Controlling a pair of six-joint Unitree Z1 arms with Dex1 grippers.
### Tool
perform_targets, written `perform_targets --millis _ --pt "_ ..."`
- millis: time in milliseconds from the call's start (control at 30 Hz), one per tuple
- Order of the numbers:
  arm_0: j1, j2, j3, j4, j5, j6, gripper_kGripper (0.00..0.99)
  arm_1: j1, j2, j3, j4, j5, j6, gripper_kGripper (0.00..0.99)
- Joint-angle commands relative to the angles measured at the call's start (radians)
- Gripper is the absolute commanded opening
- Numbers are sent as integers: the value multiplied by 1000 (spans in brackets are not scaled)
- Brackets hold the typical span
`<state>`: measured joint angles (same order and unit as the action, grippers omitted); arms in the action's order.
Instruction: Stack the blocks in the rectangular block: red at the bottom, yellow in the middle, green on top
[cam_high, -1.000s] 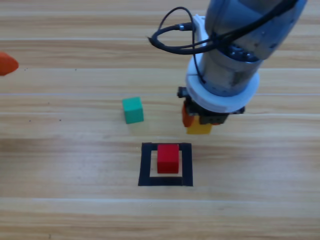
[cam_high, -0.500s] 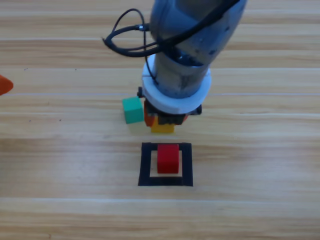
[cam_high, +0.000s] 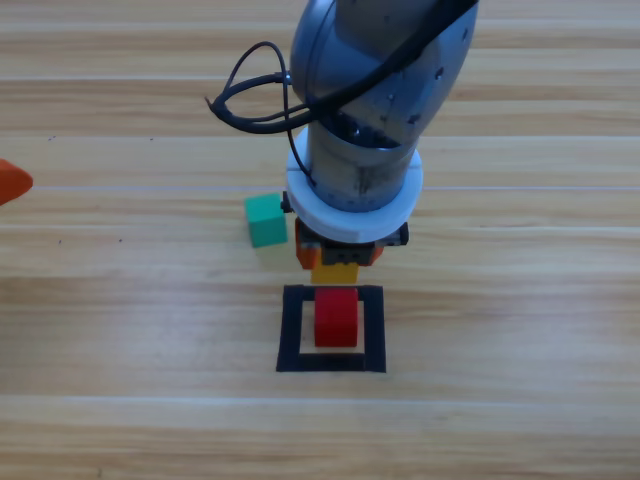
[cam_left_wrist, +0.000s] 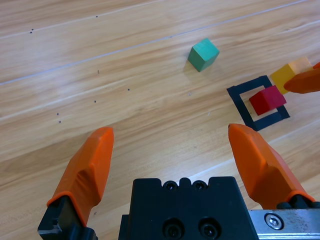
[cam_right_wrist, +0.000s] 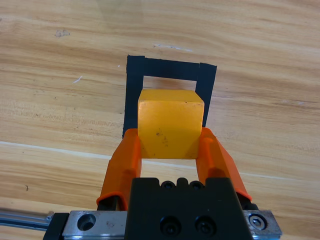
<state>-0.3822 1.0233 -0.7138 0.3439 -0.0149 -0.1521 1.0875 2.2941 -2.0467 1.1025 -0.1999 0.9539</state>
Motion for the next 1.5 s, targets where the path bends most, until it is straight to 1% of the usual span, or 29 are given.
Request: perform_targets --millis 33,267,1500 --pt "17 11 25 -23 -19 -7 983 26 76 -4 13 20 5 273" --pt "17 14 28 -25 -22 -12 983 26 99 -6 14 37 6 273" --pt "19 52 46 -52 -20 -7 980 26 123 -1 26 33 16 275"
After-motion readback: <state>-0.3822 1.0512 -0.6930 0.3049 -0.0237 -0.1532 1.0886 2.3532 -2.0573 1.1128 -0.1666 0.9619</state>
